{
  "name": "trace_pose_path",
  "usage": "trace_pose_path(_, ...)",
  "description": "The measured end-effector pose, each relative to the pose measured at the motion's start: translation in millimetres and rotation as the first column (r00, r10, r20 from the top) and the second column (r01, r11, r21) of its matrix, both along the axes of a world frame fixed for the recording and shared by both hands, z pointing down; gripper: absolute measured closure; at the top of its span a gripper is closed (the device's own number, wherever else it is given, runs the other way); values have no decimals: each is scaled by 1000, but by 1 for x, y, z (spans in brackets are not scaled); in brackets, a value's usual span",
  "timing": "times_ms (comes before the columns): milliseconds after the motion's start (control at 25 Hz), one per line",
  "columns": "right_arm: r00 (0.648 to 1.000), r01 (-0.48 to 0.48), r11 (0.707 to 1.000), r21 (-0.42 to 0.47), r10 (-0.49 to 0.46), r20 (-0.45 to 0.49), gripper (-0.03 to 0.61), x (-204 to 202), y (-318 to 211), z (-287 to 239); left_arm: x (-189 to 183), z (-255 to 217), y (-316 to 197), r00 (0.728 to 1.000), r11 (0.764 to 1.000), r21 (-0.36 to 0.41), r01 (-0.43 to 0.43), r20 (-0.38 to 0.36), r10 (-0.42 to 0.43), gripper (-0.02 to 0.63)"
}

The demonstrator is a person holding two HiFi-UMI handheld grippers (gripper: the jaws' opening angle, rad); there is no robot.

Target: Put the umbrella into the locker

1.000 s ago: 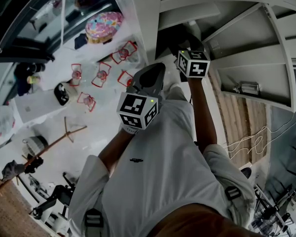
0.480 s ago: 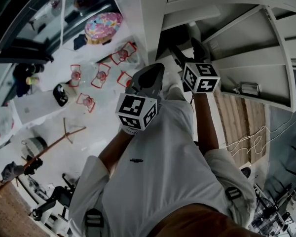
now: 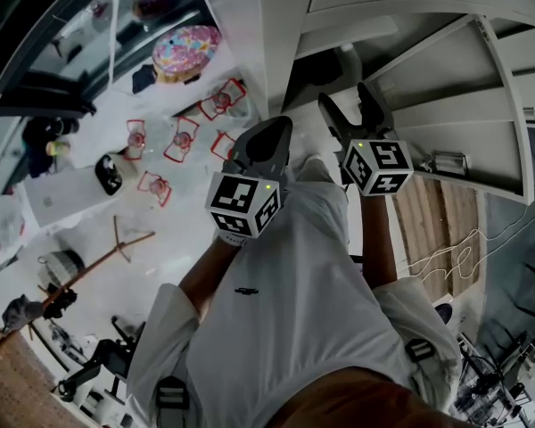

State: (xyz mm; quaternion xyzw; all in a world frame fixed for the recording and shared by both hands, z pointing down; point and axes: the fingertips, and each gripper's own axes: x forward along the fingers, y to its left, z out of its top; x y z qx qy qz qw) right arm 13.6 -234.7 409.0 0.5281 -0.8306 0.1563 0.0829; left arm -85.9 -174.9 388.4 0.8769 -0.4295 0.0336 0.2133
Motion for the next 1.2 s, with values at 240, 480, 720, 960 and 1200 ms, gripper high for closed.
trace_pose_path(240,1000,22,999,37,-23,19,328,5,18,-18,-4,-3,-2,1000,1000,9,3,2,-3,601)
trace_pose_path(480,998,-55,995,85,54,24,497,22,24,-31,-5,-6,-5,1000,1000,23,4,-2,-4,601)
trace_pose_path(720,991,-132,984,120,132,11,566,40,30,-38,-6,-9,-3,1000,999,34,7,-1,-7,601)
trace_pose_path(960,984,-177,974,144,180,-4,566,53,39,-42,-8,-11,-4,1000,999,45,15,4,-16,601)
trace_pose_path(1200,972,-234,949,213,233,31,575,59,46,-50,-9,-13,-3,1000,998,55,17,9,-18,601)
